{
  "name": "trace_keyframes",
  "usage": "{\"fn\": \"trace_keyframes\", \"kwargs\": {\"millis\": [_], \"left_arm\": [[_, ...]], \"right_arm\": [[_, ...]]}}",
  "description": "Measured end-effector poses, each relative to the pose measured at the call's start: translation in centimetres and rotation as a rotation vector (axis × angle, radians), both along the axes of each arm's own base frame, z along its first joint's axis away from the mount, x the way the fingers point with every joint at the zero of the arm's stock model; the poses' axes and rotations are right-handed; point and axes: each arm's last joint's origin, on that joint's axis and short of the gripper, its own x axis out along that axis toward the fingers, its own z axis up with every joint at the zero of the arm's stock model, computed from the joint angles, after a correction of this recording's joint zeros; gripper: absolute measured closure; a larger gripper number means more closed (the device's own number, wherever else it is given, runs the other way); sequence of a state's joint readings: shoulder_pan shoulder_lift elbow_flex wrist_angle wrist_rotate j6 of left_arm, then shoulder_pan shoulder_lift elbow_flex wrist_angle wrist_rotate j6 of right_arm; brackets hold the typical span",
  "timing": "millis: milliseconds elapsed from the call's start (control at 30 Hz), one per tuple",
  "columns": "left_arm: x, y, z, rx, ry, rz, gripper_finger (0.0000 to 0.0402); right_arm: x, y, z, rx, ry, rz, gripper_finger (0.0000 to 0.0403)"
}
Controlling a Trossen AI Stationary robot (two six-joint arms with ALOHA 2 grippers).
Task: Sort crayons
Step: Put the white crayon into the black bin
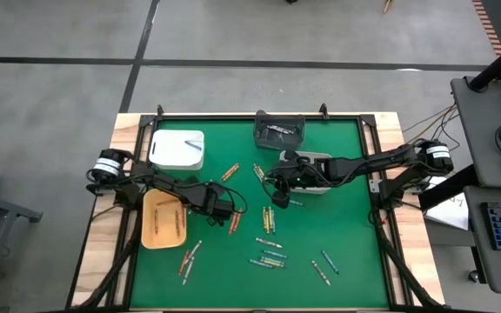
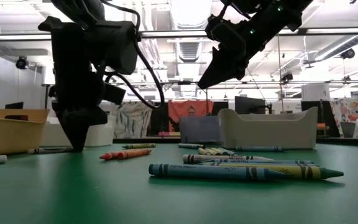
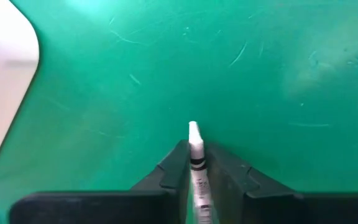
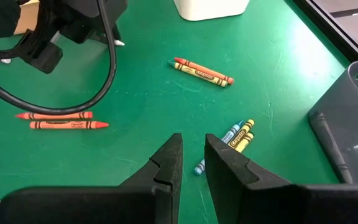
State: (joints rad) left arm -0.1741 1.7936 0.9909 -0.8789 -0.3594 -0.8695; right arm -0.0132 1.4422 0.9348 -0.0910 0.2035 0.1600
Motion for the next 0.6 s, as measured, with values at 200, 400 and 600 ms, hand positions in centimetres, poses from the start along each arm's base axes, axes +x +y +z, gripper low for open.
{"fn": "trace_keyframes", "kwargs": {"millis": [200,400,600], "left_arm": [[0.1,0.0,0.0,0.013,-0.006,-0.006,0.0395],[0.7,-0.3,1.2,0.047,-0.074,-0.051,0.0400],[0.6,-0.3,5.1,0.093,-0.256,-0.138,0.0401]], "right_arm": [[0.0,0.0,0.0,-0.004,0.001,0.004,0.0346],[0.0,0.0,0.0,-0.014,0.004,0.011,0.0346],[0.0,0.0,0.0,-0.016,0.009,0.014,0.0346]]}}
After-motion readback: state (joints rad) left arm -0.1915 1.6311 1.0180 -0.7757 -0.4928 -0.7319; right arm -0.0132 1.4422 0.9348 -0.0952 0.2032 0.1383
